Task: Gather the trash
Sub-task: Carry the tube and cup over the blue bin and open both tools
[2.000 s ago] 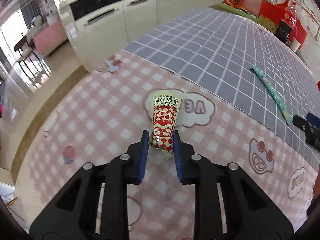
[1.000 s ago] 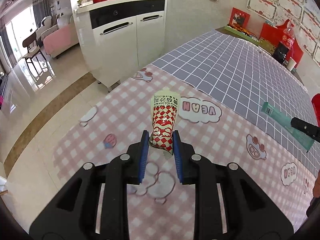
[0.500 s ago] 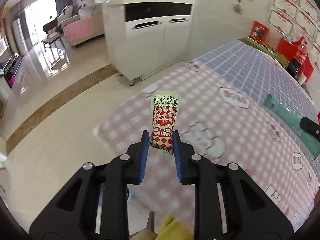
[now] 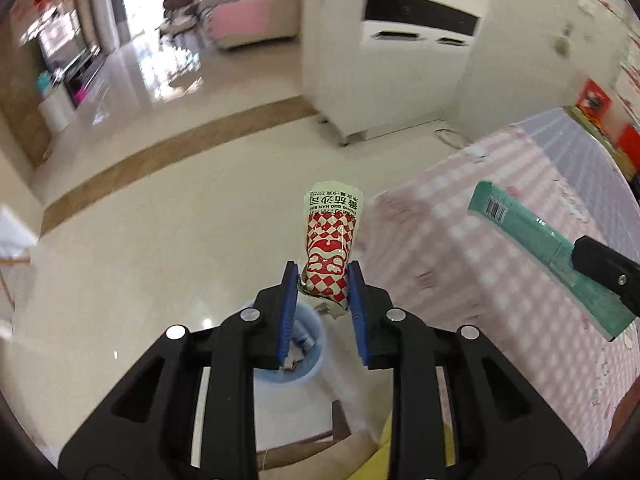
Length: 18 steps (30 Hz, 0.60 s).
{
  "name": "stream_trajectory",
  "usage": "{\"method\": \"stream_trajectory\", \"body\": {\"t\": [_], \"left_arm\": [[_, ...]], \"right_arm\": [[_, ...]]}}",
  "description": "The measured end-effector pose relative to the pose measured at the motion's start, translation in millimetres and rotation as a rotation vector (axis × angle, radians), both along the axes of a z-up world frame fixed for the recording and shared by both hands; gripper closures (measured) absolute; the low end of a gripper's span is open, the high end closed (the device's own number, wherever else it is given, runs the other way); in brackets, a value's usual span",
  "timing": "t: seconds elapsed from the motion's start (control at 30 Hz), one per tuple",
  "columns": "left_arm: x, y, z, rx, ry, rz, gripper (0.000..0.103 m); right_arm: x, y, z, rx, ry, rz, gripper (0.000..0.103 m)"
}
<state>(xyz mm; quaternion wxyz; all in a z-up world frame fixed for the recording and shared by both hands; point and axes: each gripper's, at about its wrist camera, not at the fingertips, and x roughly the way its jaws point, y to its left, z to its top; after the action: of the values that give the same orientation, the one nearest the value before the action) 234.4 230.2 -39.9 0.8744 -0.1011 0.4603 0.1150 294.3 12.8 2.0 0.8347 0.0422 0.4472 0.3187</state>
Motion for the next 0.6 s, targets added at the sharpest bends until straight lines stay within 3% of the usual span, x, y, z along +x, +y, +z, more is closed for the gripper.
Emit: {"method": "stream_trajectory", "body": {"t": [0.1, 0.17, 0.2, 0.3, 0.4, 0.5, 0.6], "left_arm": [[-7, 24, -20, 0.008, 0.053, 0.048, 0.075], [-9, 37, -34, -0.018, 0.094, 0.068, 0.055], [-10, 44, -41, -0.028, 0.112, 0.087, 0.033], [-18, 54, -53, 0.032, 0.134, 0.142, 0.032], [-23, 64, -67, -0.018, 0.165, 0.141, 0.032], [-33, 72, -76, 0.016, 0.184, 0.179, 0.032], [-45, 82, -83, -0.005, 0.194, 0.210, 0.032]], "right_arm": [[-5, 28, -7, -0.012, 0.016, 0.049, 0.096], [-7, 46, -13, -0.022, 0.032, 0.080, 0.096], [-9, 50, -16, -0.029, 0.035, 0.087, 0.096], [-13, 65, -24, -0.062, 0.034, 0.100, 0.096], [-14, 77, -37, -0.085, 0.058, 0.114, 0.096], [-19, 94, -48, -0.109, 0.079, 0.140, 0.096], [-24, 115, -61, -0.124, 0.112, 0.202, 0.093]]}}
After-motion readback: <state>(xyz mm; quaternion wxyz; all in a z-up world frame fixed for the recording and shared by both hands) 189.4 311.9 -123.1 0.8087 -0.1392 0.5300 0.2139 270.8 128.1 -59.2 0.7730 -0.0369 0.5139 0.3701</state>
